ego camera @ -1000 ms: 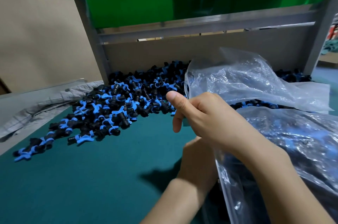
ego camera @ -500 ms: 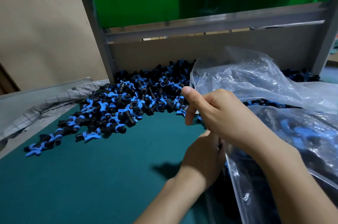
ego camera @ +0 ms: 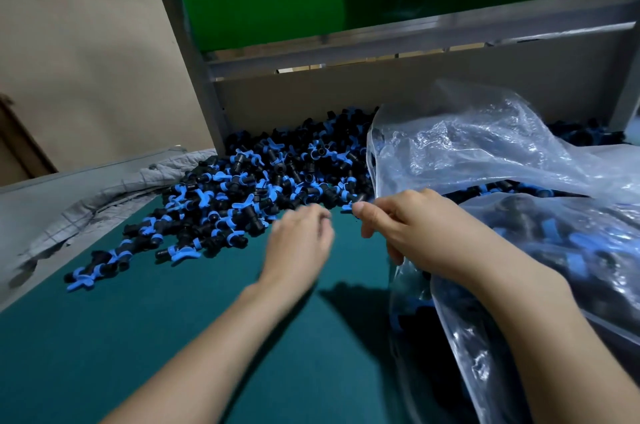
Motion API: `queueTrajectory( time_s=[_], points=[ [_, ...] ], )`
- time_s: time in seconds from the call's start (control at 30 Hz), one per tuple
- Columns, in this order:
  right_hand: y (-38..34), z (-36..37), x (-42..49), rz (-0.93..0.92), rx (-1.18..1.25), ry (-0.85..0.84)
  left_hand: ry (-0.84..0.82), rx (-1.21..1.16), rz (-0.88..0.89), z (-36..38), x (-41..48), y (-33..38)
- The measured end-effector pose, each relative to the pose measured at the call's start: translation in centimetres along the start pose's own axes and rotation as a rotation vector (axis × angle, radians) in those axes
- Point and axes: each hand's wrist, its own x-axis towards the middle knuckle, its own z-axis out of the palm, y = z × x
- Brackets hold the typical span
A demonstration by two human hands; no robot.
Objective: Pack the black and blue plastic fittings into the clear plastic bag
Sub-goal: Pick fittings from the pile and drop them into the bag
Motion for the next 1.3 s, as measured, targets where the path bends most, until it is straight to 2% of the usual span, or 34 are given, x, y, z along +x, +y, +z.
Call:
queueTrajectory(
  time_s=[0.03,0.1,0.3,0.37,0.47,0.53,0.6,0.7,0.83,1.0,1.3],
  points=[
    [0.1,0.0,0.0,0.004,0.003,-0.013,0.076,0.084,-0.031,0.1,1.0,-2.4],
    [0.2,0.1,0.0,0.007,0.006,-0.025,0.063,0.249,-0.106,-0.6,2.5,-6.5],
    [0.7,0.1,0.1,0.011,-0.025,-0.047,-0.199,0.496,-0.147,-0.2,5.4,-10.6],
    [0.9,0.2,0.1,0.008,-0.030,-0.053,-0.181,0.549,-0.135,0.1,5.9,-10.5],
    [1.2,0.2,0.2,0.014,-0.027,-0.060,-0.039,0.532,-0.104,-0.3,6.0,-10.0],
    [1.2,0.3,0.2,0.022,-0.025,-0.077,0.125,0.390,-0.060,-1.0,5.4,-9.0],
    [1.2,0.4,0.2,0.024,-0.034,-0.097,0.258,-0.008,-0.140,-1.9,4.3,-7.3],
    [1.1,0.6,0.2,0.030,-0.061,-0.153,0.344,-0.748,-0.402,-2.3,1.8,-4.0],
    [0.8,0.4,-0.1,0.060,-0.103,-0.237,0.331,-1.343,-0.581,-0.7,-2.3,-0.1],
    [0.6,0.3,-0.1,0.052,-0.136,-0.258,0.204,-1.530,-0.651,1.6,-5.0,2.1],
    [1.1,0.6,0.1,0.033,-0.183,-0.257,0.169,-1.550,-0.635,1.5,-5.7,2.4]
  ],
)
